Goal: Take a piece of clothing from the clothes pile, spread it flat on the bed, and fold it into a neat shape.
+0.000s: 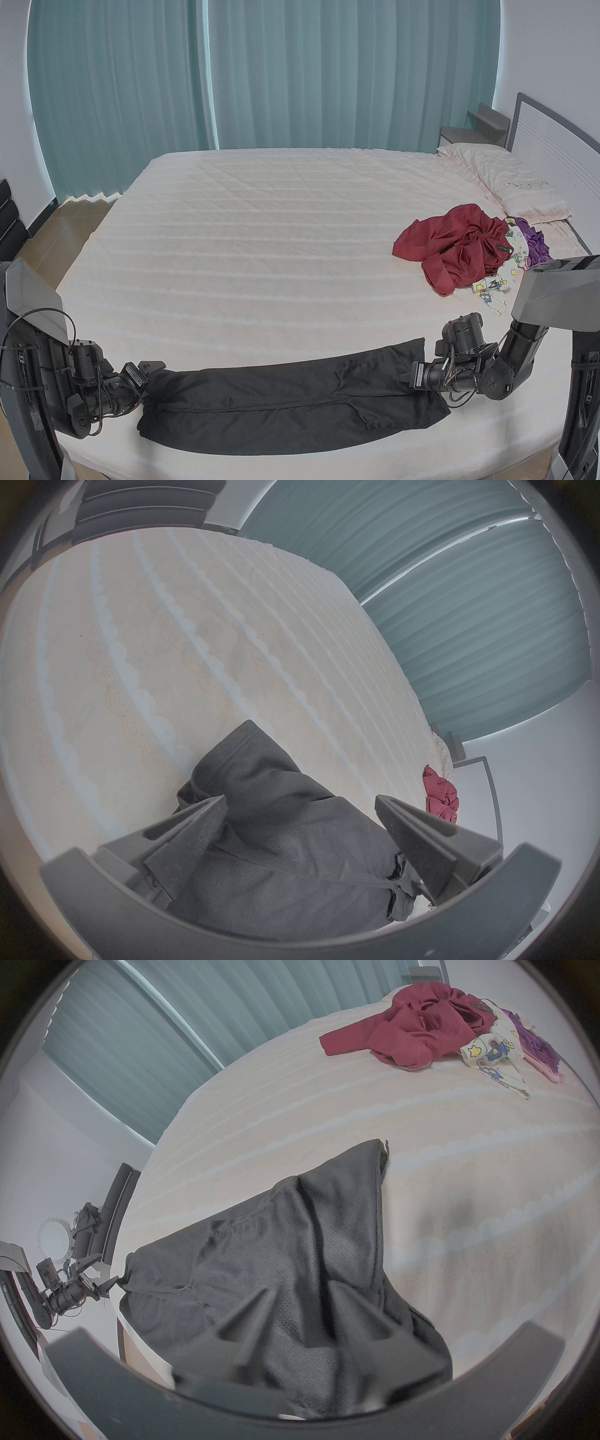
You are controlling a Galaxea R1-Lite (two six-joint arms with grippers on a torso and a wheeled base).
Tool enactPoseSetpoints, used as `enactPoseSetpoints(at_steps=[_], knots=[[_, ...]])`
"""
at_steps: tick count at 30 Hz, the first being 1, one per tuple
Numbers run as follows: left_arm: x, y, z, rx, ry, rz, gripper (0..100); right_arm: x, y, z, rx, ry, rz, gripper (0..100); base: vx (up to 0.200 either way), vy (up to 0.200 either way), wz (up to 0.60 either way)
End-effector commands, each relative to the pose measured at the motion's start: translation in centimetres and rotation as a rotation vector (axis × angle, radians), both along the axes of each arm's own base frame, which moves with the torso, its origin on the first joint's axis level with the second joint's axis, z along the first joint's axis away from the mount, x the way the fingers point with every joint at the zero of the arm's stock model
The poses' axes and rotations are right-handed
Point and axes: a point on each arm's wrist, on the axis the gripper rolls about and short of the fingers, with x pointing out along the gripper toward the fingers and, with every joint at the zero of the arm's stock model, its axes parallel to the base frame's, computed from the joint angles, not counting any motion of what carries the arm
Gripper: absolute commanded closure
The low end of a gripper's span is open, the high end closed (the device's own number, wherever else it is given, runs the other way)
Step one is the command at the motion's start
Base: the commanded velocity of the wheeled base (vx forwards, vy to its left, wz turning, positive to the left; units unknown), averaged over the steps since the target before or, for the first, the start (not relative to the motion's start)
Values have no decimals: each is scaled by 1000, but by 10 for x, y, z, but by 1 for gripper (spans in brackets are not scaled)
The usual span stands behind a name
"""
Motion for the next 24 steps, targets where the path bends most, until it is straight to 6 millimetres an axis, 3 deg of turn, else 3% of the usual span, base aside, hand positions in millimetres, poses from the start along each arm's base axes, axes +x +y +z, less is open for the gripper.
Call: enactPoseSetpoints(at_steps=[1,6,12,17,24], knots=[[1,0,0,1,-9,1,0,-2,0,-1,-7,2,1,0,0,0,0],[1,0,0,2,-9,0,0,3,1,7,2,-31,0,0,0,0,0],[0,0,0,2,-8,0,0,28,13,20,39,-116,5,0,0,0,0],[-1,-1,0,1,-3,-1,0,41,24,-1,25,-72,19,0,0,0,0],[-1,-2,0,2,-2,-4,0,55,28,-14,23,-71,17,0,0,0,0]])
